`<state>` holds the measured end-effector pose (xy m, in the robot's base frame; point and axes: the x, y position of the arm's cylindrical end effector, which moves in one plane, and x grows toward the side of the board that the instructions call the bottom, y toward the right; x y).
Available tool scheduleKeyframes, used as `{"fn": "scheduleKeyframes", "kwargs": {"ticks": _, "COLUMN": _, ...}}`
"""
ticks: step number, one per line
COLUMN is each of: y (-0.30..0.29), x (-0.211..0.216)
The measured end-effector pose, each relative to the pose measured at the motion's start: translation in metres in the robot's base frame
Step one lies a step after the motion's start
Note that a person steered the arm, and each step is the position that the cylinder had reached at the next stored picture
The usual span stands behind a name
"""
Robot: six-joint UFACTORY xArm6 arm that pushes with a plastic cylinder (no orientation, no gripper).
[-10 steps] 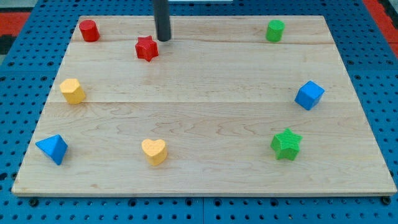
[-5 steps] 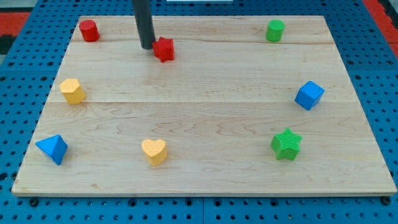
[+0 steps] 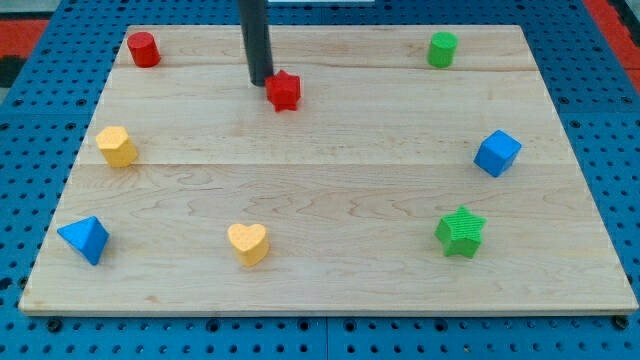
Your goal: Move red star to the center of the board
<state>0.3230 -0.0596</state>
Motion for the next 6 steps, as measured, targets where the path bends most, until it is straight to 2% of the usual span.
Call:
{"fn": "scheduleKeyframes", "kwargs": {"ticks": 1, "y": 0.021, "x": 0.023}}
{"fn": "scheduleKeyframes", "kwargs": {"ticks": 2, "y": 0.015, "x": -0.019}}
{"fn": "scheduleKeyframes", "kwargs": {"ticks": 3, "y": 0.059, "x": -0.009}}
{"fn": "scheduleKeyframes", "kwargs": {"ticks": 4, "y": 0.017, "x": 0.048}}
{"fn": "scheduleKeyframes", "kwargs": {"ticks": 5, "y": 0.007, "x": 0.051}}
{"fn": "scheduleKeyframes", "kwargs": {"ticks": 6, "y": -0.025, "x": 0.021}}
